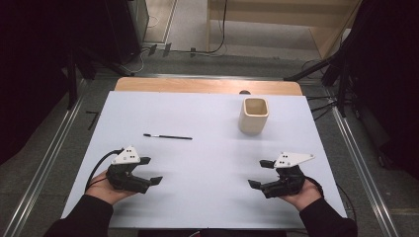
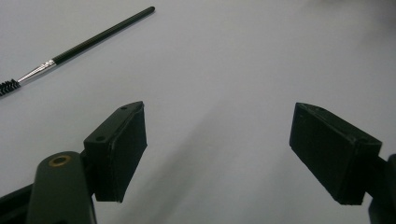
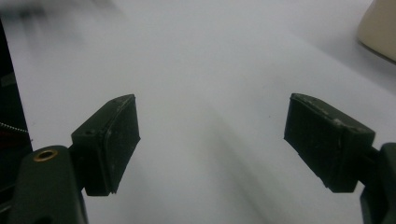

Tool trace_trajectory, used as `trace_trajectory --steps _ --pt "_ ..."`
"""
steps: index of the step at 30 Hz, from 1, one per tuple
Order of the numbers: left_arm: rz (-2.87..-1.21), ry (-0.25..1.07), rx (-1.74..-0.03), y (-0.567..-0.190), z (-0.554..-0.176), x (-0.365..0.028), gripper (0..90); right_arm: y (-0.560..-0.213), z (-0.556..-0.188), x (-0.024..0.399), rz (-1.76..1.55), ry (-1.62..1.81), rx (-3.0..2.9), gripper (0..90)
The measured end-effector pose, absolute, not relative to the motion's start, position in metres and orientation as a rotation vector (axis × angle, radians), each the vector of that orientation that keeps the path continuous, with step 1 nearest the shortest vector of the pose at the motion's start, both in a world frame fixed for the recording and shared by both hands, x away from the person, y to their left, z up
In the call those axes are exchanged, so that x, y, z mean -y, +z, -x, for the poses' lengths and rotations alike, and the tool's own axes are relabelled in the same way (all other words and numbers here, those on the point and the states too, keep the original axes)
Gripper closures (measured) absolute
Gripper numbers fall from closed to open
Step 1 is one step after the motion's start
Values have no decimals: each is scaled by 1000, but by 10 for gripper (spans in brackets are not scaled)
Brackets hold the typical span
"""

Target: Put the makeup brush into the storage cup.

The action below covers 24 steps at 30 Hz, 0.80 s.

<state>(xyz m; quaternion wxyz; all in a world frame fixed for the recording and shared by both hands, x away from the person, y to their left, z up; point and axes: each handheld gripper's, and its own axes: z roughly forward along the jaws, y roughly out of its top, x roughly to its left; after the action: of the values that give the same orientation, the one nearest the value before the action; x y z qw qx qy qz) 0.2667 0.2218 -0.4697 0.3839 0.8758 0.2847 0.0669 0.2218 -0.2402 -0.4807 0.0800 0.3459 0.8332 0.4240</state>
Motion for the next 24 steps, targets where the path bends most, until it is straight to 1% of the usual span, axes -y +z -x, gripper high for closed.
trace_trajectory --steps 6,9,24 --pt "-2240 174 -731 -470 -267 -222 198 -482 -221 239 -1020 1249 -2509 192" --pt "-2238 164 -783 -470 -269 -222 198 -483 -222 239 -1013 1249 -2507 192" --pt "-2208 163 -790 -470 -272 -219 203 -485 -223 243 -1026 1268 -2499 193"
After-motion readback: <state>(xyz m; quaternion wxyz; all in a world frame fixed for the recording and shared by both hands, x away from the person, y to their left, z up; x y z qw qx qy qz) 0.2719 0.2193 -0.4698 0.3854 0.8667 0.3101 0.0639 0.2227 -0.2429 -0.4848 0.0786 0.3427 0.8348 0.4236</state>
